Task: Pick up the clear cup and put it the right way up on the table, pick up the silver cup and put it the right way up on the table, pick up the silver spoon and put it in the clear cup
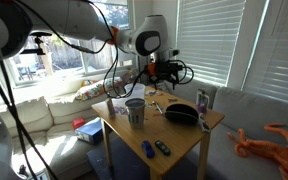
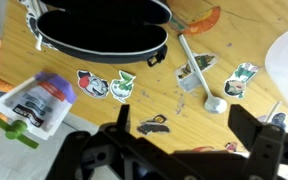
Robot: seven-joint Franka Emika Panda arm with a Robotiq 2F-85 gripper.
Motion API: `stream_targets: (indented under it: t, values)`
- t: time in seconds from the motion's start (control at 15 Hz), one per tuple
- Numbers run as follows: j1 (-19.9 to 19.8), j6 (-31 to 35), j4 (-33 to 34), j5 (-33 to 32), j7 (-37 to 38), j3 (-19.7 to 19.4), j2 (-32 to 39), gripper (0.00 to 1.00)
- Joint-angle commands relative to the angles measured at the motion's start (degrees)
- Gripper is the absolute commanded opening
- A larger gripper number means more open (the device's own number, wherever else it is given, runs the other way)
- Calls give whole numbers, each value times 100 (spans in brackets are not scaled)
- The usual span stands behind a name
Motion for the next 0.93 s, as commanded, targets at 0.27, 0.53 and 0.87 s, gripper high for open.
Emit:
stream_targets:
  t: [0.27,0.53,0.87]
  values:
    - [-79,-752,620,370,-443,310,622,100]
    - [-130,-684,653,391,-599,341,813,100]
    - [-184,-637,656,487,-795,395,1012,100]
